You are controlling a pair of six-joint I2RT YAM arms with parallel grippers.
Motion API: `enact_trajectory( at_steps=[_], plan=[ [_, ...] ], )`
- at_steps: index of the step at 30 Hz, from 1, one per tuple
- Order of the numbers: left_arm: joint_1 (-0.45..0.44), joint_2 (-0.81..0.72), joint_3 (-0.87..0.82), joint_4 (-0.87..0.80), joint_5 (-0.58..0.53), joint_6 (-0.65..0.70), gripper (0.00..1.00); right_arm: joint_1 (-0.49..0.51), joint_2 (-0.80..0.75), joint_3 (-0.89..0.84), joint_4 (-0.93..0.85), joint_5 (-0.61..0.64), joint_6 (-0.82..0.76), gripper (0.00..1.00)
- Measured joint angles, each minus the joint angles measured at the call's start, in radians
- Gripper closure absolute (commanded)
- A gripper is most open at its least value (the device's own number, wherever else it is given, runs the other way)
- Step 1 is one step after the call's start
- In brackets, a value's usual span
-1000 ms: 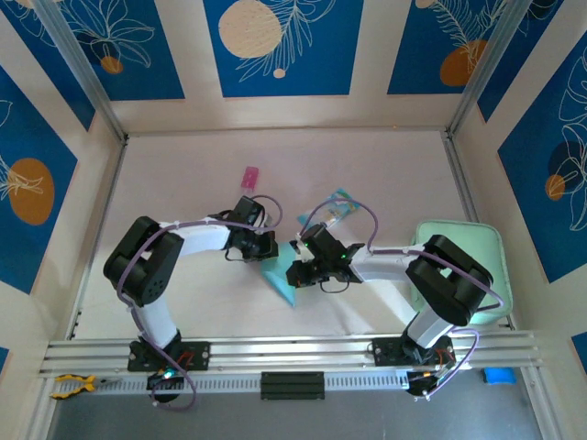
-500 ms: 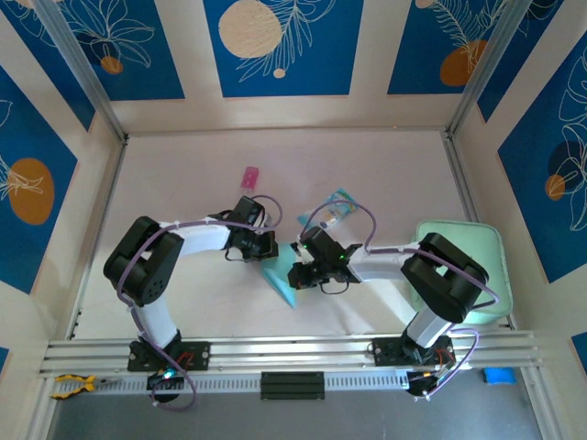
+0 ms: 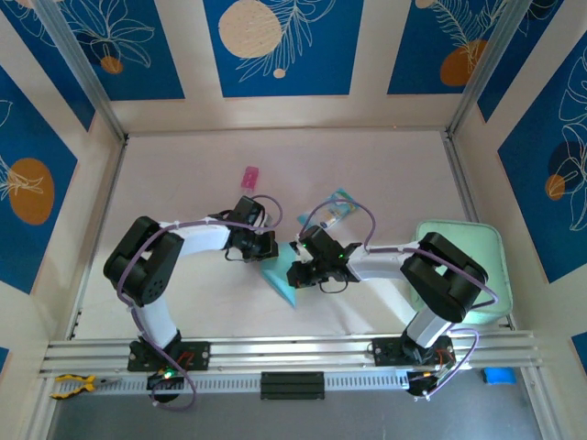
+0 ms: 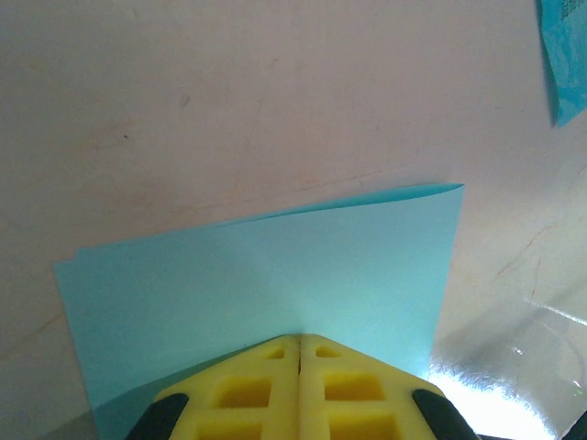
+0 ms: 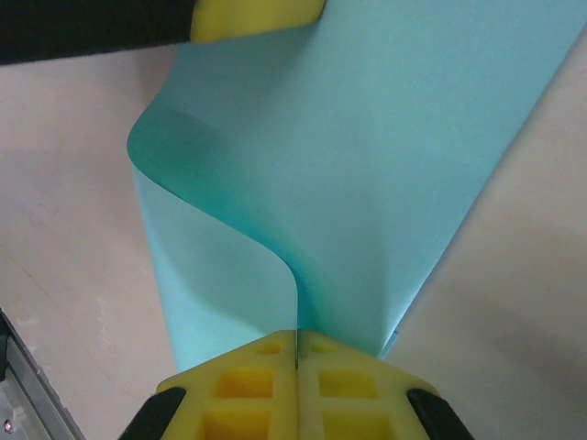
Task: Fold a paper plane with a square sheet of paper (pick it up from the middle)
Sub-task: Perform the third fold on the triangle at the bottom-center of the table.
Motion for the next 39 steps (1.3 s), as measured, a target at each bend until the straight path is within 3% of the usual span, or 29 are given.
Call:
enact_trajectory(
  at_steps=[39],
  plan=[
    [0.000, 0.002, 0.009, -0.011, 0.000, 0.000, 0.97, 0.008, 0.013, 0.013, -0.021, 0.011, 0.000, 0.99]
  ],
)
